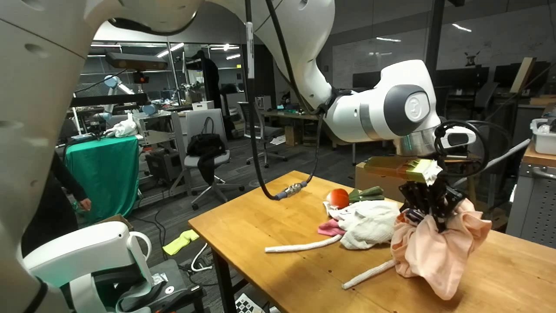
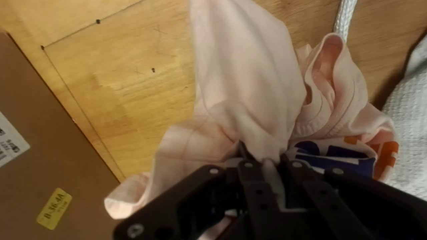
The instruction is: Put all the items on the table separately
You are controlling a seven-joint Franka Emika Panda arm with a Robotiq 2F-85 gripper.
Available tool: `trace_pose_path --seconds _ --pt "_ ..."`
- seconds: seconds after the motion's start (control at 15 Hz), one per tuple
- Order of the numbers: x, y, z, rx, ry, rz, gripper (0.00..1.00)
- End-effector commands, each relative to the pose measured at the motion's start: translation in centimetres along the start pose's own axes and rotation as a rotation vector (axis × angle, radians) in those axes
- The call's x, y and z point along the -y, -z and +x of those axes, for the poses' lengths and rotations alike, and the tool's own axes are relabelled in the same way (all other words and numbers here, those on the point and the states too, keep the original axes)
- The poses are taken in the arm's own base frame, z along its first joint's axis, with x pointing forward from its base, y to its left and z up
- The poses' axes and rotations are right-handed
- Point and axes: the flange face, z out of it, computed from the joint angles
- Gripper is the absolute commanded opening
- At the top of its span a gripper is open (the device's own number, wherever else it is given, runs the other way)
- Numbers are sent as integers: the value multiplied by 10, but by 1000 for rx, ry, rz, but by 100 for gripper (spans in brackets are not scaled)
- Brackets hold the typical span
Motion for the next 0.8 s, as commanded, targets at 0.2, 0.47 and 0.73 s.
trace_pose_path --seconds 0.2,0.47,0.73 --pt "-65 -7 -2 -6 -220 -122 5" --pt "-100 -17 -7 10 -344 -182 5" --pt "-129 -32 -15 38 -454 -250 5"
